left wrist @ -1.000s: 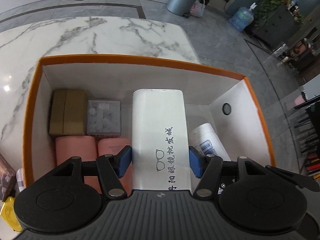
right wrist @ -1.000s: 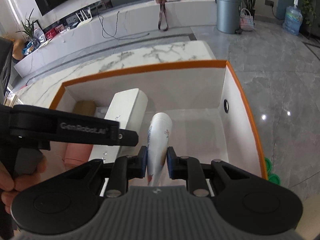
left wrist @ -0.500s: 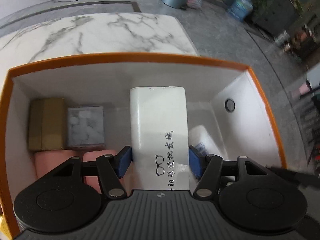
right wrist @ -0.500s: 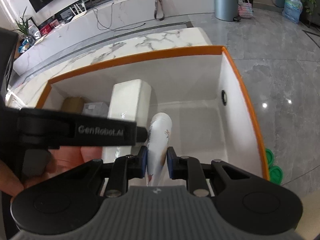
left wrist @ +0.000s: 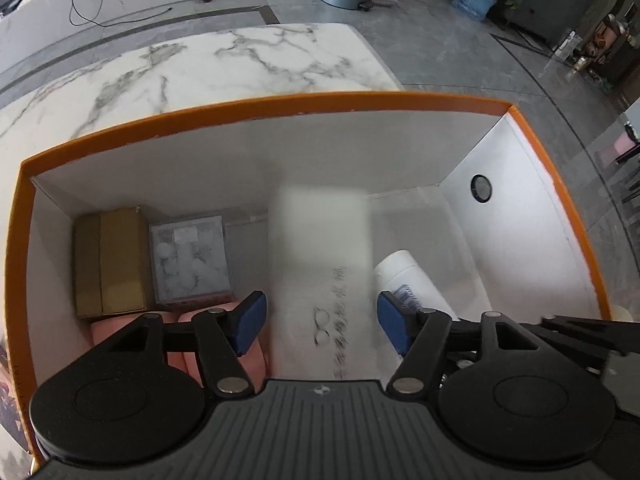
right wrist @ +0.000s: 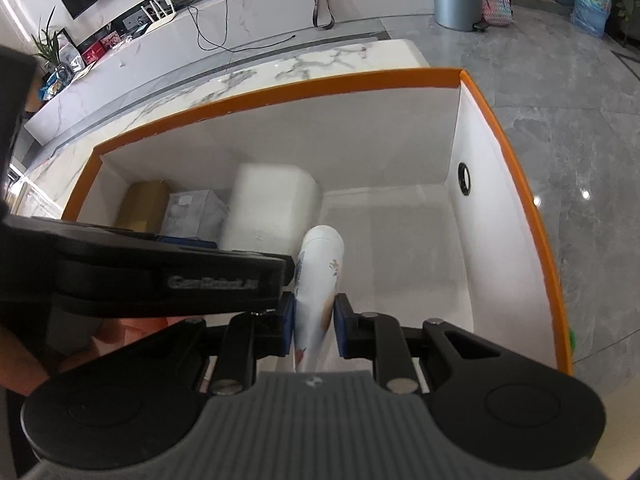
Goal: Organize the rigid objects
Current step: 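Lower the glasses case into the box and open the left tool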
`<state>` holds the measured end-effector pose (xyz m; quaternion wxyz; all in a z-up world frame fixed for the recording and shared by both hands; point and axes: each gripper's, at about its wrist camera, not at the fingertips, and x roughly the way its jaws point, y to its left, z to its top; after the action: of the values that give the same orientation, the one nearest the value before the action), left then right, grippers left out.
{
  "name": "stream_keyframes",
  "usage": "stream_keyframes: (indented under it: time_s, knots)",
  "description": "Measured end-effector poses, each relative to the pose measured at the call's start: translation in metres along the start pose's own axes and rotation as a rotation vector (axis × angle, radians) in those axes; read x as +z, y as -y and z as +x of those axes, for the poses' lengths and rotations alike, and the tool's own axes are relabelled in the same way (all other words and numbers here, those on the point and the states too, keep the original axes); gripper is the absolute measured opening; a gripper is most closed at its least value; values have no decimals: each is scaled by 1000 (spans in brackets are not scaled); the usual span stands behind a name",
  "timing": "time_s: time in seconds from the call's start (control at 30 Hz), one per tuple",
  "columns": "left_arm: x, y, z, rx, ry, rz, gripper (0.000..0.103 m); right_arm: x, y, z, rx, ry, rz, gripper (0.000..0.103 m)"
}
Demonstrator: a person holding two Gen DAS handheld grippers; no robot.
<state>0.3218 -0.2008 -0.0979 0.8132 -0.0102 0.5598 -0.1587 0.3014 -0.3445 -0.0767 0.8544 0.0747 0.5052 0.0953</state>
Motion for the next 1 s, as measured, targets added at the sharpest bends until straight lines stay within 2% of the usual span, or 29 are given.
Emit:
stream_keyframes:
  time_s: [0.1,0.27,0.43,0.57,0.73,1.0]
  knots:
    - [2,-3,-9,-15,8,15,85,2,-4,4,-15,-12,-16,20]
    - [4,-18,-36,-34,64,11,75,9,-8,15,-58,-46,-24,20]
    - [7,-35,-50,-17,90,-6,71,18,-16,22,-92,-66,-45,20]
    - [5,-46,-51,-24,93,-27,67,25,-25,28,-84,-74,-73,20]
    - [0,-49,-52,-42,101,-8,65,29,-30,30,-66,-72,-115,20]
    - [-7,-47,-55,-60,115,8,65,34,-26,34,-61,-91,-76,21]
